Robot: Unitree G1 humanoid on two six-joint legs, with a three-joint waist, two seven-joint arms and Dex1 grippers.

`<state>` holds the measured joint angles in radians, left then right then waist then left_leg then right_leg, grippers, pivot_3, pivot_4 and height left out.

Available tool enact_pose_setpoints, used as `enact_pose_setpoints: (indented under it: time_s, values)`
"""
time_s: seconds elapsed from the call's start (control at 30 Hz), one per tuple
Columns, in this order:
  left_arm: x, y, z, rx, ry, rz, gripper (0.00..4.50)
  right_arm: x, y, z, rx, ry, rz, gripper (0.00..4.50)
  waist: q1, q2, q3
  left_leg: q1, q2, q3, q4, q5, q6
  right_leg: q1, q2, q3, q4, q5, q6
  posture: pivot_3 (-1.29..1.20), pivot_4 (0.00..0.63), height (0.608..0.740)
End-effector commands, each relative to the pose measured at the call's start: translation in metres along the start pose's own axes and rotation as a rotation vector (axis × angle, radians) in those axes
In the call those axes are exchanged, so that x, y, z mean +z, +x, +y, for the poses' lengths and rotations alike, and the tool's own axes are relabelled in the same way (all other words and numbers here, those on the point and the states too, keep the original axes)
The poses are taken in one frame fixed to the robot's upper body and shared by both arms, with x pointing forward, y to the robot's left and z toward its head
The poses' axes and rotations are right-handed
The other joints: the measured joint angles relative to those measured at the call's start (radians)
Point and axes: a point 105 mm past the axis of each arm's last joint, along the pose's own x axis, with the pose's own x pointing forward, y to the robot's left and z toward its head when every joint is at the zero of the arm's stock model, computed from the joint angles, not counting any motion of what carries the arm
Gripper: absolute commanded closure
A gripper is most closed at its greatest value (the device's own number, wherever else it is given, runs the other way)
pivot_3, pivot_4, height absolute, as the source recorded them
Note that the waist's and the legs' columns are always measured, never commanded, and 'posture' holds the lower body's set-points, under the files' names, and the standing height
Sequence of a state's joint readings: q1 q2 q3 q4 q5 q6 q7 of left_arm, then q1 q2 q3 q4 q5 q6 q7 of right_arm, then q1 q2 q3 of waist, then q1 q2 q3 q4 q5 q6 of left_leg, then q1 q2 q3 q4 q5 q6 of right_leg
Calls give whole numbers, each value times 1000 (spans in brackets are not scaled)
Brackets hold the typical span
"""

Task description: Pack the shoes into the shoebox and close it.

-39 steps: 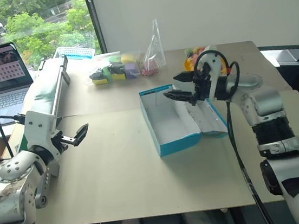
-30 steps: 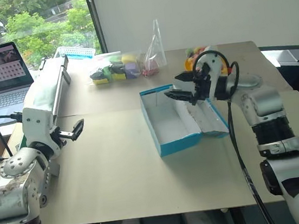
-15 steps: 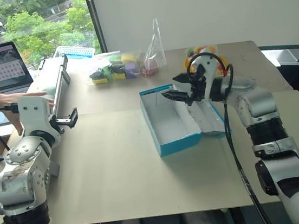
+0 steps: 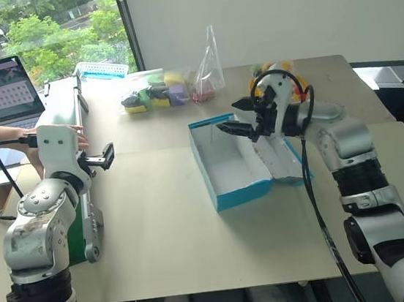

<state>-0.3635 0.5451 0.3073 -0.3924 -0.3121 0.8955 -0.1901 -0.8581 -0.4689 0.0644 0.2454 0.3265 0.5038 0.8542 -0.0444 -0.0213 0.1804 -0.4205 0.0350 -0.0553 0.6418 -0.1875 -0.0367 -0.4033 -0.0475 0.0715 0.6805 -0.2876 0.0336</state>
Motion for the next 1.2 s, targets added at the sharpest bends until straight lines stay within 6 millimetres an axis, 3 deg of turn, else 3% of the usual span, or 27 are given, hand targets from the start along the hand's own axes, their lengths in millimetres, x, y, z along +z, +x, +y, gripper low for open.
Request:
enact_pose_setpoints:
  time_s: [0.03, 1.2]
  values:
    - [16, 1, 3, 7, 28, -56, 0, 15, -3, -2, -18, -36, -37, 30, 0, 0, 0, 0, 0, 0, 0, 0, 0, 0, 0, 0, 0, 0, 0, 0, 150, 740]
    - [12, 7, -4, -24, 68, -59, 0, 17, 1, 1, -1, -40, -36, 30, 0, 0, 0, -1, 0, 0, 0, 0, 0, -1, 0, 0, -1, 0, 0, 0, 150, 740]
